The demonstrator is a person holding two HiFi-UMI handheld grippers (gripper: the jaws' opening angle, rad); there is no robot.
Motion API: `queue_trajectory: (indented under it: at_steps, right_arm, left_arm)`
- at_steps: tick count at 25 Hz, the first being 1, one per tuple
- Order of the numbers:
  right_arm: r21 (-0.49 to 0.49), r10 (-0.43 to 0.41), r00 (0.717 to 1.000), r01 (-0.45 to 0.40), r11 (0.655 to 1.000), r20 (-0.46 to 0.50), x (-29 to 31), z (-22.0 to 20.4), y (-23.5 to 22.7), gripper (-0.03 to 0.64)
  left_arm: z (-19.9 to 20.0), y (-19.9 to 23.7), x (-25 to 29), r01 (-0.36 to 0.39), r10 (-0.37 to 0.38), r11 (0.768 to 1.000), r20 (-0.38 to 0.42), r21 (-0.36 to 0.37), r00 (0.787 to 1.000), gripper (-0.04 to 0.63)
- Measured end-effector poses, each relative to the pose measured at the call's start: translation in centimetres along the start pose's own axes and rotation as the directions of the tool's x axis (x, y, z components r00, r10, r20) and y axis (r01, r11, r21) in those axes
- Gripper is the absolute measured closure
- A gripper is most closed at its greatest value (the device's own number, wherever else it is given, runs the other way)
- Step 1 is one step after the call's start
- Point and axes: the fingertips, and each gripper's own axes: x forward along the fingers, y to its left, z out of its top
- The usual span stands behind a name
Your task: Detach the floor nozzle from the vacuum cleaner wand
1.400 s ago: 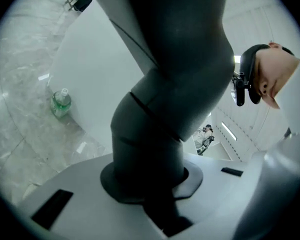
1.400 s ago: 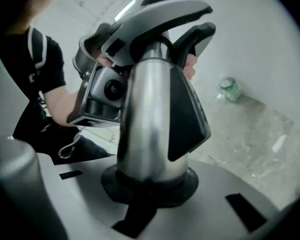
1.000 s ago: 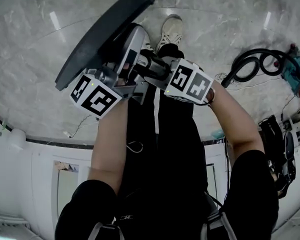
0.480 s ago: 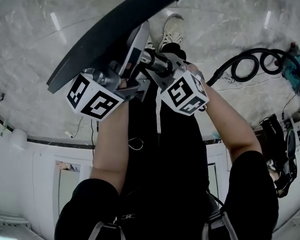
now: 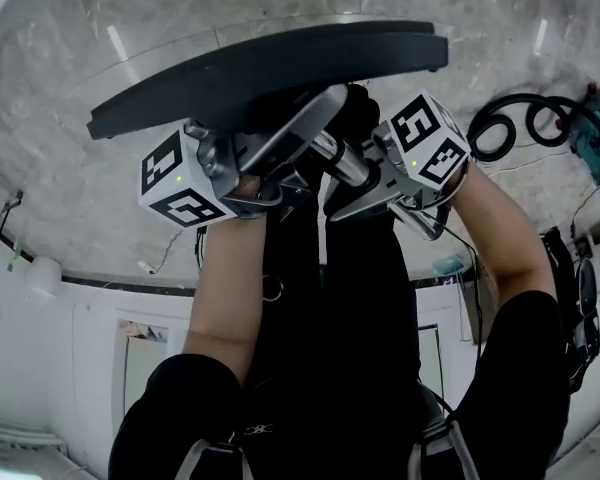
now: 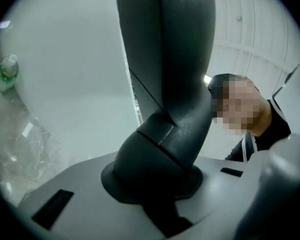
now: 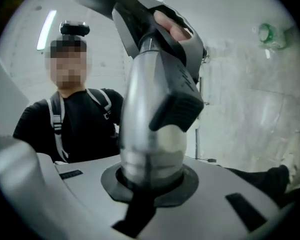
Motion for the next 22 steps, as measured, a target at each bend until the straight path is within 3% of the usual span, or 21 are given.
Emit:
queue_trajectory:
  at_steps: [2,3,4,5,6,7,8,9,10,11,12,13,14,15,16,17,19,20,21,22]
  right_arm:
    - [-0.007,-0.16,0.987,0.16,0.987,0.006,-0.5,0.8,-2.2,0.561]
    - [-0.018,-0.265,0.964,0.265,0.964,0.005,-0.8,1.1,-3.6,0.561]
    - [-0.037,-0.383,0.924,0.383,0.923,0.003,-1.2,1.4,-4.9,0.561]
    - [-0.066,-0.524,0.852,0.523,0.85,0.004,-2.0,1.5,-6.5,0.561]
    - [-0.104,-0.682,0.731,0.679,0.726,0.013,-3.3,1.7,-8.3,0.56]
    - [-0.146,-0.83,0.557,0.824,0.547,0.033,-5.1,2.0,-10.1,0.561]
    - [-0.182,-0.935,0.35,0.925,0.334,0.061,-7.1,2.3,-11.5,0.56]
    - [-0.208,-0.985,0.15,0.97,0.129,0.09,-9.0,2.7,-12.4,0.561]
    - [-0.226,-0.993,-0.017,0.973,-0.043,0.114,-10.6,3.1,-12.8,0.561]
    - [-0.238,-0.981,-0.146,0.955,-0.174,0.131,-11.9,3.4,-13.0,0.561]
    - [-0.249,-0.961,-0.241,0.93,-0.269,0.139,-12.8,3.6,-13.2,0.561]
    - [-0.259,-0.944,-0.3,0.909,-0.327,0.141,-13.4,3.5,-13.6,0.561]
    - [-0.265,-0.938,-0.318,0.901,-0.345,0.139,-13.5,3.3,-14.1,0.561]
    - [-0.265,-0.947,-0.293,0.91,-0.319,0.135,-13.2,2.8,-14.7,0.561]
    - [-0.26,-0.967,-0.219,0.933,-0.247,0.133,-12.4,2.3,-15.2,0.561]
    - [-0.257,-0.987,-0.095,0.958,-0.126,0.129,-11.1,1.7,-15.6,0.561]
    - [-0.272,-0.969,0.229,0.942,0.196,0.095,-8.5,-0.8,-15.6,0.561]
    - [-0.277,-0.936,0.346,0.907,0.316,0.065,-8.0,-2.8,-15.3,0.563]
    - [-0.274,-0.914,0.404,0.883,0.381,0.031,-8.0,-5.1,-14.9,0.563]
    - [-0.263,-0.91,0.415,0.877,0.402,-0.008,-8.4,-7.4,-14.6,0.563]
  left_arm:
    - [0.6,1.9,-0.1,-0.066,0.066,0.998,-0.009,-0.023,0.998,0.525]
    - [0.9,2.9,-0.3,-0.112,0.112,0.993,-0.01,-0.031,0.994,0.525]
    - [1.2,3.8,-0.4,-0.161,0.16,0.987,-0.011,-0.031,0.987,0.525]
    - [1.4,4.6,-0.5,-0.213,0.213,0.977,-0.011,-0.018,0.977,0.525]
    - [1.6,5.3,-0.5,-0.264,0.264,0.964,-0.006,0.008,0.964,0.525]
    - [1.8,5.8,-0.6,-0.307,0.307,0.951,0.004,0.041,0.952,0.525]
    - [2.1,6.2,-0.6,-0.341,0.34,0.937,0.021,0.071,0.94,0.525]
    - [2.5,6.5,-0.8,-0.375,0.373,0.923,0.042,0.086,0.927,0.525]
    - [2.9,7.0,-1.2,-0.419,0.414,0.904,0.066,0.083,0.908,0.525]
    - [3.4,7.9,-1.7,-0.479,0.473,0.876,0.088,0.065,0.877,0.525]
    - [3.7,9.0,-2.6,-0.556,0.55,0.83,0.104,0.035,0.828,0.525]
    - [3.8,10.3,-3.5,-0.639,0.635,0.769,0.108,0.004,0.765,0.525]
    - [3.6,11.5,-4.4,-0.705,0.703,0.709,0.102,-0.016,0.704,0.525]
    - [3.1,12.2,-4.8,-0.737,0.735,0.676,0.092,-0.018,0.672,0.525]
    - [2.5,12.2,-4.8,-0.73,0.727,0.684,0.084,0.0,0.681,0.525]
    - [2.2,11.4,-4.6,-0.684,0.68,0.729,0.084,0.029,0.729,0.525]
    - [4.5,8.9,-4.7,-0.521,0.505,0.849,0.151,0.092,0.85,0.525]
    - [7.5,7.7,-5.5,-0.448,0.416,0.886,0.22,0.119,0.882,0.525]
    - [11.1,7.1,-6.7,-0.402,0.352,0.906,0.292,0.131,0.889,0.525]
    - [14.2,6.9,-7.6,-0.384,0.319,0.913,0.345,0.137,0.883,0.525]
